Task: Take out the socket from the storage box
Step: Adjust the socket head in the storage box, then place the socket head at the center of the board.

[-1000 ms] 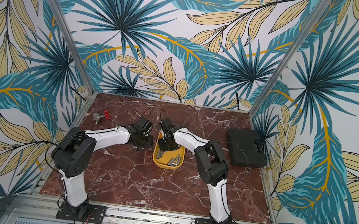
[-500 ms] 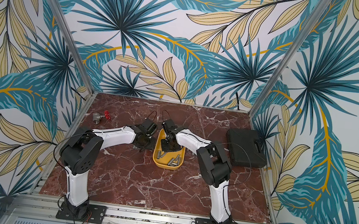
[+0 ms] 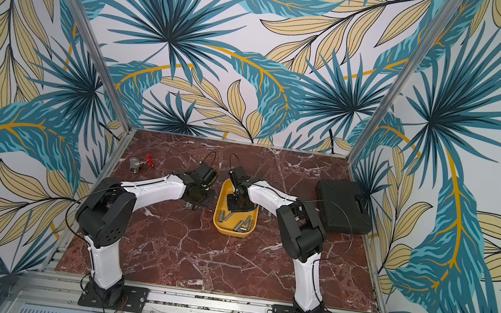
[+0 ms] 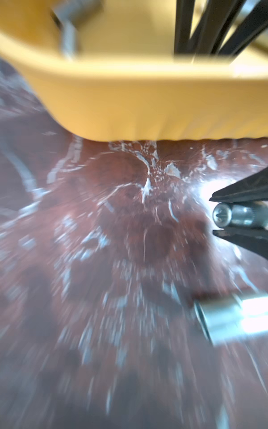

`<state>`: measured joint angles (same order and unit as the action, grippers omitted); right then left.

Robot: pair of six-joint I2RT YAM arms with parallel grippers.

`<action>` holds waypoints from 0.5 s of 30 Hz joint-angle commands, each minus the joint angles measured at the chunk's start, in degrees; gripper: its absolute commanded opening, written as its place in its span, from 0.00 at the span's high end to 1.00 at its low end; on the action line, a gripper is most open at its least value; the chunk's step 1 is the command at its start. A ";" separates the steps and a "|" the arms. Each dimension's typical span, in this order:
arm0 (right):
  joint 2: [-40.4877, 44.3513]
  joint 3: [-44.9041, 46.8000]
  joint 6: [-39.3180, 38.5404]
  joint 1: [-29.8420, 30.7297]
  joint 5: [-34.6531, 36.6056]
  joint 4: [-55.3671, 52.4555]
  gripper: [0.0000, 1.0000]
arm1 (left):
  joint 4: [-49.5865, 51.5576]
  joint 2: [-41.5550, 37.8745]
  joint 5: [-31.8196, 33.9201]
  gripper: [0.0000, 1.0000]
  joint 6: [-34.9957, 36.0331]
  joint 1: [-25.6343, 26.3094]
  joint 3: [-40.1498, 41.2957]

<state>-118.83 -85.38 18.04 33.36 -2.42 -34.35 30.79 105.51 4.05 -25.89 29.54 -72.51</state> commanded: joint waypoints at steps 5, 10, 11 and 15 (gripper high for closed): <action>1.14 1.69 1.04 -0.23 -0.74 -1.34 0.73 | 2.99 -12.67 4.04 0.88 4.16 -9.64 7.64; 1.52 1.11 1.30 -0.21 -1.70 -1.06 0.72 | 2.59 -12.95 2.25 0.88 5.32 -14.26 11.60; 1.58 1.01 1.35 -0.24 -1.88 -1.07 0.72 | 2.16 -12.59 1.68 0.88 5.47 -14.70 12.13; 1.54 0.62 2.36 -0.19 -2.59 -0.81 0.69 | 0.26 -9.85 -0.17 0.88 5.30 -14.97 13.10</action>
<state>-118.58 -85.38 19.09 33.30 -3.86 -34.35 32.38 94.37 5.67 -21.54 14.79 -61.17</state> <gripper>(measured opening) 0.305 0.203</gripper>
